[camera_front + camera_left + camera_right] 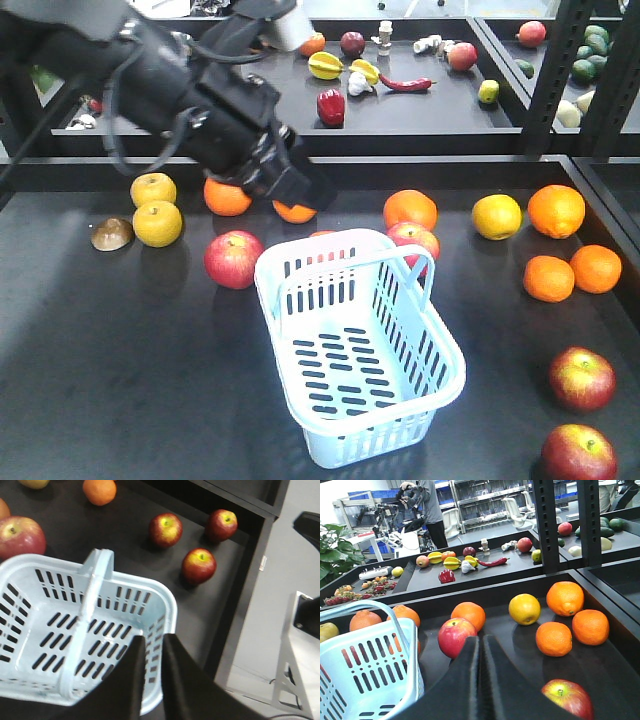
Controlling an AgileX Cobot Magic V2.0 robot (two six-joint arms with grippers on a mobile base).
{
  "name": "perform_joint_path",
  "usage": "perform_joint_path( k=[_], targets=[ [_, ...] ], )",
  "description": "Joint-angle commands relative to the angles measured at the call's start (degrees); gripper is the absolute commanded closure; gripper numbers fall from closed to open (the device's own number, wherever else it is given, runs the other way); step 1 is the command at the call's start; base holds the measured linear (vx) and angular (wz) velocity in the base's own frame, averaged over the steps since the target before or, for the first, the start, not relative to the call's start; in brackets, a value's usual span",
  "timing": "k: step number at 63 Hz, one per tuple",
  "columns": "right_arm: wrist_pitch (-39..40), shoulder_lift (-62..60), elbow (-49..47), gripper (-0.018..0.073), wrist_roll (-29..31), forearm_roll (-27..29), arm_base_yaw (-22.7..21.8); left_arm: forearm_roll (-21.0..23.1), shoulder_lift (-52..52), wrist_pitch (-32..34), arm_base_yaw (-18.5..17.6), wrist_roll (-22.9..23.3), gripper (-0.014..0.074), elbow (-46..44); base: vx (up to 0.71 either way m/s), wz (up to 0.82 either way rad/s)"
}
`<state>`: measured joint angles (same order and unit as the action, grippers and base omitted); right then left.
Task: Pick three apples into basket with both arms
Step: 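Open the left gripper, release the handle and withdraw the left arm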
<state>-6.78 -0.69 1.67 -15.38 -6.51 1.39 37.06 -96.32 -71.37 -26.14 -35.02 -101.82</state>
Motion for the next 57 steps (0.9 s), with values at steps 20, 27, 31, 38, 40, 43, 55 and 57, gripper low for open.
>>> perform_joint_path(
  k=[20,27,31,38,40,43,55,57],
  targets=[
    [3.90,-0.66,0.69,0.0563,0.01,-0.66,-0.24,11.41,21.39,9.35,-0.30,-8.29,0.0604,35.86,0.00,0.00],
    [3.90,-0.66,0.69,0.0563,0.01,-0.66,-0.24,15.65,27.21,18.62,-0.25,-10.87,0.0603,48.03,0.00,0.00],
    [3.90,-0.66,0.69,0.0563,0.01,-0.66,-0.24,16.80,30.13,22.57,-0.25,-10.93,0.0603,54.43,0.00,0.00],
    [3.90,-0.66,0.69,0.0563,0.01,-0.66,-0.24,16.67,34.11,26.00,-0.25,-10.95,0.0603,62.36,0.00,0.00],
    [3.90,-0.66,0.69,0.0563,0.01,-0.66,-0.24,16.67,35.19,26.34,-0.25,-10.95,0.0603,64.35,0.00,0.00],
    [3.90,-0.66,0.69,0.0563,0.01,-0.66,-0.24,16.67,36.82,26.71,-0.25,-11.00,0.0603,66.97,0.00,0.00],
    [3.90,-0.66,0.69,0.0563,0.01,-0.66,-0.24,16.16,42.16,29.13,-0.25,-11.11,0.0603,71.00,0.00,0.00],
    [3.90,-0.66,0.69,0.0563,0.01,-0.66,-0.24,16.16,42.67,29.69,-0.25,-11.11,0.0603,70.94,0.00,0.00]
  ],
)
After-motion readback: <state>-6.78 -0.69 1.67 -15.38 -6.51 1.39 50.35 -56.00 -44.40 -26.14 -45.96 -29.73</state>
